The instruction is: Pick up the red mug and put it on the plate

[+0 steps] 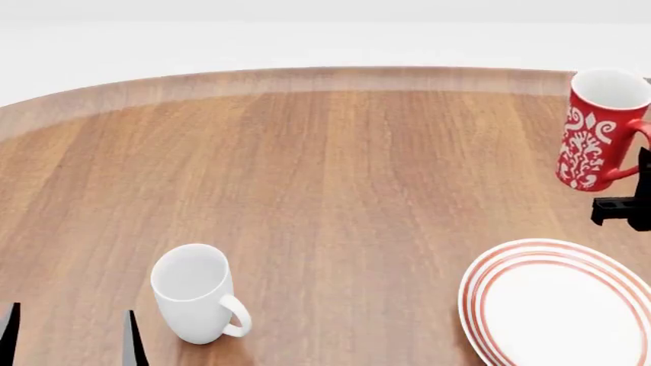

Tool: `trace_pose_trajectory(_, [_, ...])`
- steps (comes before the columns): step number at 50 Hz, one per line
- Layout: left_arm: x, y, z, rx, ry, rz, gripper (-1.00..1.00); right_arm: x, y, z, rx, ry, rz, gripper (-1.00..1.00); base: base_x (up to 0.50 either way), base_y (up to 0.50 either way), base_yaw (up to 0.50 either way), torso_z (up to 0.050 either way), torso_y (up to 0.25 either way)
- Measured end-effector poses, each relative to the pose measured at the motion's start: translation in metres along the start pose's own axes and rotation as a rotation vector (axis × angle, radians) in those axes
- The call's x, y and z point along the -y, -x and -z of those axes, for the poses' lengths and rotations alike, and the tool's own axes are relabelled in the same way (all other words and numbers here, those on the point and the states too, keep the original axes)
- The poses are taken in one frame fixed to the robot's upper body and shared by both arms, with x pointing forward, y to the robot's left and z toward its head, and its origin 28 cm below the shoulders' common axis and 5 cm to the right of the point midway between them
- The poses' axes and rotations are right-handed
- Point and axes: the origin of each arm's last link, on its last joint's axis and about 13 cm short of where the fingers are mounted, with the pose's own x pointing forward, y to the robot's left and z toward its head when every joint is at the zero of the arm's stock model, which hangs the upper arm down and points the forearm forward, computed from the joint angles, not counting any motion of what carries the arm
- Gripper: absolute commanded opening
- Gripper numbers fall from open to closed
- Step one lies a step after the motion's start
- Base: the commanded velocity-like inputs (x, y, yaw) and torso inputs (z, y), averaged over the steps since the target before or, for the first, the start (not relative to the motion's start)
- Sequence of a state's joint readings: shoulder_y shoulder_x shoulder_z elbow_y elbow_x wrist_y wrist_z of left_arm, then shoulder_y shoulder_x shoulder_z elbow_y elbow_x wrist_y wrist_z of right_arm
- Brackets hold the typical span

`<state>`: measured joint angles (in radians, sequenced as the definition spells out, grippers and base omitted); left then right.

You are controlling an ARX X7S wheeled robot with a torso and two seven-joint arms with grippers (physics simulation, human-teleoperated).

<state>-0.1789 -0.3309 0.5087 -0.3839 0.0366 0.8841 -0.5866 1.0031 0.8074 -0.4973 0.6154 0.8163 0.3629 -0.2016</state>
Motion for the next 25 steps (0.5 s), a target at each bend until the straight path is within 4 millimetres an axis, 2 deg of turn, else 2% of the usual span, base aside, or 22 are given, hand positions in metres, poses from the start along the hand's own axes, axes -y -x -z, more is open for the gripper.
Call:
trace_pose_trajectory(18, [0.000,0.000,0.000,0.002,-0.001,0.002,1.00,-0.001,0.000,0.019,-0.020,-0.022,-0.003,-1.00,0.00,0.00,0.00,0.001,0.000])
trace_pose_trajectory(25, [0.000,0.000,0.000,0.003,-0.001,0.001,1.00,-0.003,0.002,0.017,-0.012,-0.027,0.006,-1.00,0.00,0.00,0.00,0.000,0.001])
